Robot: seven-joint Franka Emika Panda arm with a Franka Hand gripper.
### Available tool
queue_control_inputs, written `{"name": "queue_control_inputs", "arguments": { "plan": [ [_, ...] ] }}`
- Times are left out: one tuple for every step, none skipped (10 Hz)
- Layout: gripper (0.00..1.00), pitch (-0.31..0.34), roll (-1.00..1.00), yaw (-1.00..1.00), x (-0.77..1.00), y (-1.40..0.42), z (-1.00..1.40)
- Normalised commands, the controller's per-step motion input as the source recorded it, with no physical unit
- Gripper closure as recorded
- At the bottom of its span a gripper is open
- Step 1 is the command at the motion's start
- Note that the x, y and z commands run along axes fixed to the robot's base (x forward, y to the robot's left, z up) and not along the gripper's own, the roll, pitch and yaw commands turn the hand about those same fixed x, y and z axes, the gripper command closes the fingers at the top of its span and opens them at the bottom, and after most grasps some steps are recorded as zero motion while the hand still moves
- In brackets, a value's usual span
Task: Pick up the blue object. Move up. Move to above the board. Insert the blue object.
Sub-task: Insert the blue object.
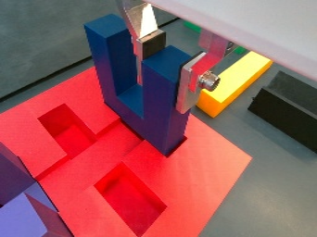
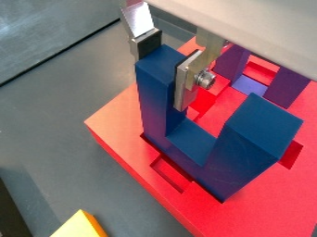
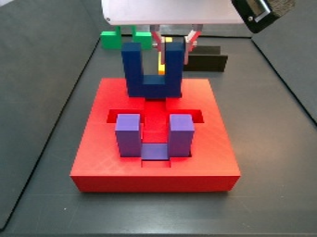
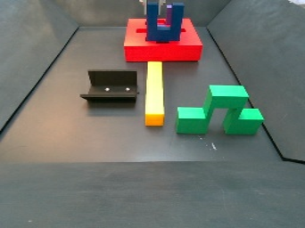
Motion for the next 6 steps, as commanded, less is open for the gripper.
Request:
{"name": "queue_control_inputs", "arguments": {
  "plan": [
    [1.00, -0.026, 0.00, 0.00, -0.04, 0.00, -0.05],
    [1.00, -0.027, 0.00, 0.00, -0.07, 0.07, -0.04],
    [1.00, -0.041, 0.00, 0.00, 0.00, 0.00, -0.25],
    [1.00, -0.039, 0.07, 0.00, 0.00, 0.00, -0.51],
    [1.00, -0.026, 0.15, 0.00, 0.02, -0.04, -0.71],
    [1.00, 0.000, 0.21, 0.00, 0.16, -0.05, -0.87]
  ]
}}
